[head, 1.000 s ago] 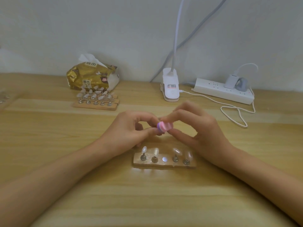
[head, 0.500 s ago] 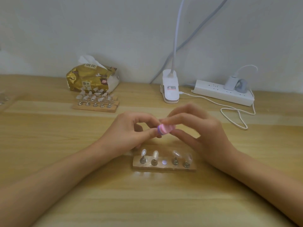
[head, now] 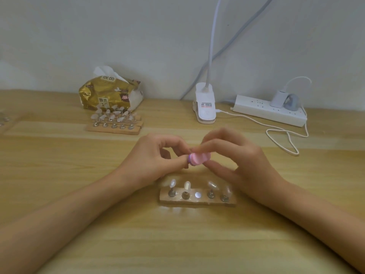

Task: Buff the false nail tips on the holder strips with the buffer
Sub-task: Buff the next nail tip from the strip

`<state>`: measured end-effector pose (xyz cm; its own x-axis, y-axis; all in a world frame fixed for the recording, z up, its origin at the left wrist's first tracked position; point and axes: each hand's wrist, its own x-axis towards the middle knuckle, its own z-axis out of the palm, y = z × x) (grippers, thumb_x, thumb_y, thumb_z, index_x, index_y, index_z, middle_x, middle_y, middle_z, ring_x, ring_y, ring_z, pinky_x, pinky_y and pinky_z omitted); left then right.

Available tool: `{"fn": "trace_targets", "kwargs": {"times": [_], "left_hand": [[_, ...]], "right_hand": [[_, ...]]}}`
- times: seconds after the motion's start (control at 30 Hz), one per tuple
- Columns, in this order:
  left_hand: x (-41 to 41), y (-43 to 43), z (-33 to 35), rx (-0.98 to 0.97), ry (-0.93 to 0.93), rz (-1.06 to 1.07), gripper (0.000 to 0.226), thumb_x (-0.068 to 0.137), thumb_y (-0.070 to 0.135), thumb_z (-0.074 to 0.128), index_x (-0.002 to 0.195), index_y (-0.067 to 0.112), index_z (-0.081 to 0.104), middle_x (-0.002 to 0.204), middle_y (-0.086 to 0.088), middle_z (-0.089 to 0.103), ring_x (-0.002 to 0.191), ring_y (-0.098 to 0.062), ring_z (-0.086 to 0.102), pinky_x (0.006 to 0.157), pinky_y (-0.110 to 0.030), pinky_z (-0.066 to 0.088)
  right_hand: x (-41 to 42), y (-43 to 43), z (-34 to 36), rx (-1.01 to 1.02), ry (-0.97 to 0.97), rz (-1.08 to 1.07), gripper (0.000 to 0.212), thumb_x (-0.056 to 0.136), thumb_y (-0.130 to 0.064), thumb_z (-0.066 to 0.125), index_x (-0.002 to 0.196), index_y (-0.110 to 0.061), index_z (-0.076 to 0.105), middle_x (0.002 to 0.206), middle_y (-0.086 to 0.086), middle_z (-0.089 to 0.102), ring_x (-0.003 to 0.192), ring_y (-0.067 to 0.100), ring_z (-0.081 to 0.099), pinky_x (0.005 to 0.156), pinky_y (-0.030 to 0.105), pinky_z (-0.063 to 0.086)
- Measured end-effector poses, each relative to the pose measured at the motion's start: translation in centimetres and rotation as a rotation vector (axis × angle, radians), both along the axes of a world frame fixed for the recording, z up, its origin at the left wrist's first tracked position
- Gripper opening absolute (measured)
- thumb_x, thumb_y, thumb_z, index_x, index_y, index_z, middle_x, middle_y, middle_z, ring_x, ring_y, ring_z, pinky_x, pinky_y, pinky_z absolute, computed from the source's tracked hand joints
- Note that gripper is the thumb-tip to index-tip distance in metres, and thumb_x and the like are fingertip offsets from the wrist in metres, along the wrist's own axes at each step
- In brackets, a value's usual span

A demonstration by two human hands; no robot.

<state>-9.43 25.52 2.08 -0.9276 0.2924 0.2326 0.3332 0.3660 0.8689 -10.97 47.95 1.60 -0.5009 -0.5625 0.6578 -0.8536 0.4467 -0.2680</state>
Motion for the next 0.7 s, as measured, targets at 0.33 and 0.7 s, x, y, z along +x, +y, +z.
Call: {"fn": "trace_targets", "kwargs": {"times": [0.33, 0.7], "left_hand": [[0.11, 0.05, 0.04, -0.006, 0.013, -0.037, 0.008, 0.082, 0.022, 0.075, 0.076, 0.028, 0.075, 0.077, 0.006, 0.074, 0.047, -0.008, 0.044, 0.044, -0.015, 0.034], [0.0, 0.0, 0.02, -0.026, 0.025, -0.016, 0.007, 0.082, 0.018, 0.076, 0.077, 0.023, 0.076, 0.071, 0.008, 0.071, 0.044, -0.006, 0.041, 0.044, -0.012, 0.031]], "right_hand": [[-0.26, 0.38, 0.26, -0.053, -0.046, -0.119, 0.018, 0.088, -0.003, 0.075, 0.105, -0.01, 0.074, 0.098, 0.002, 0.061, 0.089, 0.008, 0.062, 0.082, 0.026, 0.051], [0.14, 0.0, 0.05, 0.022, 0.024, -0.027, 0.019, 0.088, -0.002, 0.074, 0.105, -0.01, 0.073, 0.1, 0.003, 0.06, 0.091, 0.011, 0.061, 0.084, 0.024, 0.05]]}}
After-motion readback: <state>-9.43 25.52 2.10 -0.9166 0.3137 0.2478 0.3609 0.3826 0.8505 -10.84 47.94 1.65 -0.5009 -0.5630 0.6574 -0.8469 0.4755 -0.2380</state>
